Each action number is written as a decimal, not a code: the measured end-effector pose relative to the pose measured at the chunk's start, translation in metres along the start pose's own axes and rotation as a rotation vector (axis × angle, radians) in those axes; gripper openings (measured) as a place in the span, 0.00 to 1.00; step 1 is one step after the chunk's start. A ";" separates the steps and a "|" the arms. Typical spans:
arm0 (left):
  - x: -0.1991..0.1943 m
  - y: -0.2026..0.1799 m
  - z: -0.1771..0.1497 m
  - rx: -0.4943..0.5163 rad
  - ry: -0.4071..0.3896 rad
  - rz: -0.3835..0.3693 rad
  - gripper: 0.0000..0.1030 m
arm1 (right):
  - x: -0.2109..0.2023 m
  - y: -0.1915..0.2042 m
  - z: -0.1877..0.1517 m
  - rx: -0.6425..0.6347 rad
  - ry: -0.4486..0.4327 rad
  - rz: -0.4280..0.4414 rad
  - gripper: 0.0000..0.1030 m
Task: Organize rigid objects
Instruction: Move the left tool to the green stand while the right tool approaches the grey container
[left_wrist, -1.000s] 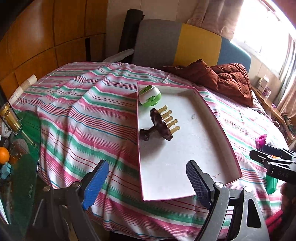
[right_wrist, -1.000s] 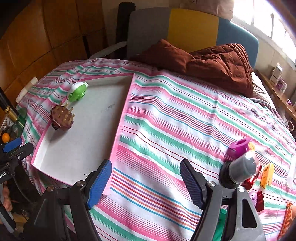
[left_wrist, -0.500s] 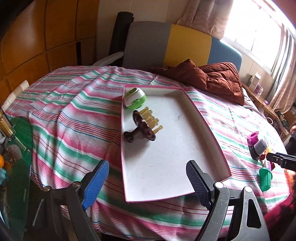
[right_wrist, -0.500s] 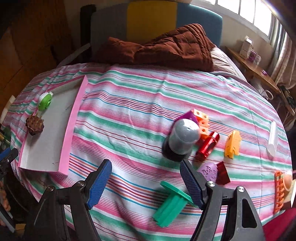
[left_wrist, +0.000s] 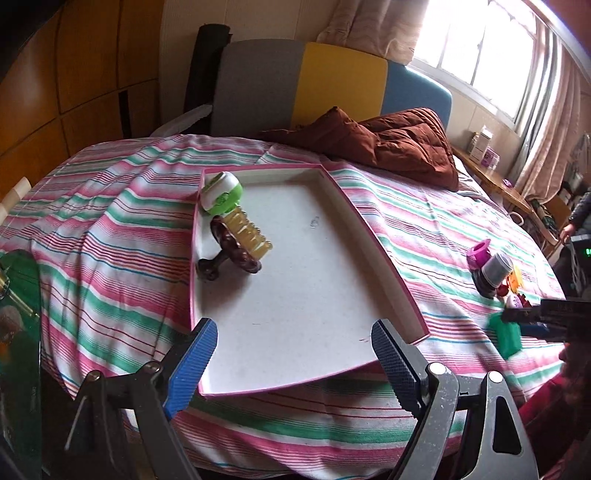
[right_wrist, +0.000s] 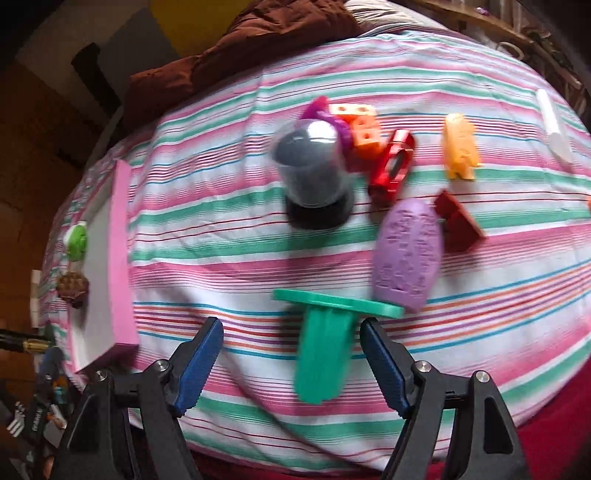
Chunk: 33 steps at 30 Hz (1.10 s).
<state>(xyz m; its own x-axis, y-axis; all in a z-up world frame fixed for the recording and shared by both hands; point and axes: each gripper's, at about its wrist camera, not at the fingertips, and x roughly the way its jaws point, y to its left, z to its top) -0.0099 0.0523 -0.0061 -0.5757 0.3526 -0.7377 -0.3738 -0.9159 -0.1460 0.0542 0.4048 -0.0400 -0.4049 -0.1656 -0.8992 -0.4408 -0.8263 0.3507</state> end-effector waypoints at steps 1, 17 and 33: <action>0.000 -0.002 0.000 0.006 0.001 -0.007 0.84 | -0.001 0.009 0.003 -0.015 -0.016 0.056 0.77; 0.021 -0.101 0.009 0.175 0.111 -0.326 0.77 | -0.045 -0.004 0.042 -0.121 -0.309 -0.107 0.75; 0.092 -0.215 0.003 0.176 0.344 -0.488 0.70 | -0.048 -0.051 0.047 0.023 -0.374 -0.044 0.75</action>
<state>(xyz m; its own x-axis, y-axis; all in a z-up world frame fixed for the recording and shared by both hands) 0.0147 0.2821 -0.0405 -0.0515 0.6140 -0.7876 -0.6662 -0.6086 -0.4309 0.0592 0.4804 -0.0022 -0.6479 0.0818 -0.7573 -0.4807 -0.8151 0.3232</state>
